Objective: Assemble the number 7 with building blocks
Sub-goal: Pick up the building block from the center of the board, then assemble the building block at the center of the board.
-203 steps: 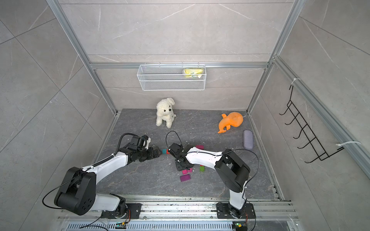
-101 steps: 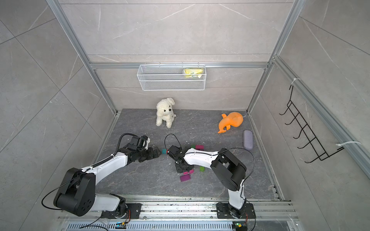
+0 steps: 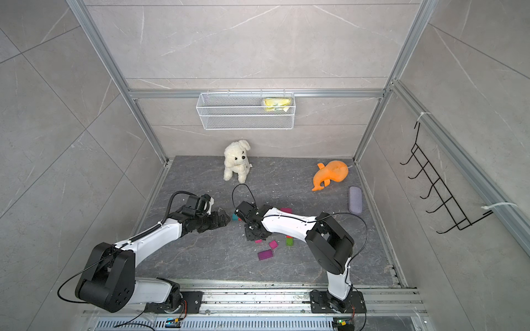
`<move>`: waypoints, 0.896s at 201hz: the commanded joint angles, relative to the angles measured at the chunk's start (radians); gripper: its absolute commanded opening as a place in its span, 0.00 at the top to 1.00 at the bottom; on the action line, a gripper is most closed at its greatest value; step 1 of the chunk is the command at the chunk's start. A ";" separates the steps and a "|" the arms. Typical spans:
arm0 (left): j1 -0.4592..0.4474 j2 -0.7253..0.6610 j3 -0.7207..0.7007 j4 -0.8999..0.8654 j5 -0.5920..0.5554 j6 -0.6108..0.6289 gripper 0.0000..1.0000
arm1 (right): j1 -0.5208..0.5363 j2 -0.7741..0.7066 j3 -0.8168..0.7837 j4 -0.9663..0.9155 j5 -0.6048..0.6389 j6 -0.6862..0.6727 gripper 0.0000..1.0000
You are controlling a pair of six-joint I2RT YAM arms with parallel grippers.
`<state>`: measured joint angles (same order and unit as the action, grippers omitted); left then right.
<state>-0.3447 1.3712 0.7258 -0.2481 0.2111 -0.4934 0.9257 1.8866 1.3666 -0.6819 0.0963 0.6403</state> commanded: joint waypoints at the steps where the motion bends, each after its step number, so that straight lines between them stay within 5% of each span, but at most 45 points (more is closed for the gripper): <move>1: -0.002 -0.014 0.004 -0.013 -0.011 0.021 0.00 | 0.008 0.053 0.064 0.021 -0.034 0.026 0.74; 110: -0.002 0.030 0.020 -0.017 -0.021 0.042 0.00 | 0.000 0.248 0.217 0.024 -0.029 0.044 0.68; 138: -0.002 0.038 0.024 -0.016 -0.024 0.046 0.00 | -0.005 0.250 0.223 0.032 -0.027 0.045 0.55; 180: -0.002 0.018 0.008 -0.014 -0.035 0.043 0.00 | -0.002 0.163 0.175 0.077 -0.012 0.042 0.53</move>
<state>-0.3447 1.3998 0.7258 -0.2619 0.1852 -0.4709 0.9245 2.1197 1.5631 -0.6319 0.0666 0.6746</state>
